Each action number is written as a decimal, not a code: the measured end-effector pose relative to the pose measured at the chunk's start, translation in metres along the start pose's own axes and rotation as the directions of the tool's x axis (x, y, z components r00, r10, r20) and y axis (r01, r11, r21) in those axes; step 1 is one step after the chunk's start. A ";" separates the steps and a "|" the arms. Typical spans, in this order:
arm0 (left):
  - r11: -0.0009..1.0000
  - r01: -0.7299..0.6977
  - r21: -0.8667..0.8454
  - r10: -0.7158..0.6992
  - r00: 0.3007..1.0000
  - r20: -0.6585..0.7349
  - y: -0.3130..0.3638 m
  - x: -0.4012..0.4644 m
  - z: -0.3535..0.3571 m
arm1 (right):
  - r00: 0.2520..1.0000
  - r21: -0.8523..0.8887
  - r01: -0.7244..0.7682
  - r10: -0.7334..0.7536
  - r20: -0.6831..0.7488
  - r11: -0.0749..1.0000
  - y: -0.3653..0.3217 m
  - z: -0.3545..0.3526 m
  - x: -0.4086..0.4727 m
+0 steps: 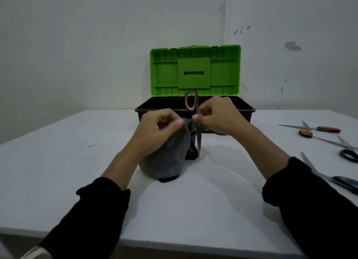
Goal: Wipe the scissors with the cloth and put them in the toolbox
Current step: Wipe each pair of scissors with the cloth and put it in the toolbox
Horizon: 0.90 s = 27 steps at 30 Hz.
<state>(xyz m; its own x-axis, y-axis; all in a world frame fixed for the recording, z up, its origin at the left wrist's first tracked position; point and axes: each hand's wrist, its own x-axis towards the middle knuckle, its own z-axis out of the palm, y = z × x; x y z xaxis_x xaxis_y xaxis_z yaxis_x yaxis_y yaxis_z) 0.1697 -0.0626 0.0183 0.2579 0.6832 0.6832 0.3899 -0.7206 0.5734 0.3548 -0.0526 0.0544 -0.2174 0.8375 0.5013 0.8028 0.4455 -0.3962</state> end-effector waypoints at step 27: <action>0.935 -0.201 0.293 0.222 0.974 -0.038 -0.002 0.001 0.003 | 1.000 0.261 0.010 -0.006 -0.017 0.965 -0.001 0.011 -0.007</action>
<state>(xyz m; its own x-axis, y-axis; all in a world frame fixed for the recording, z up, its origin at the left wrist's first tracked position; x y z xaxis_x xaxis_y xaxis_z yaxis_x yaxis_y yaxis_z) 0.1719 -0.0604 0.0161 0.3040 0.5012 0.8102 0.5716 -0.7763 0.2657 0.3495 -0.0560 0.0428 -0.2130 0.8294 0.5165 0.6275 0.5213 -0.5783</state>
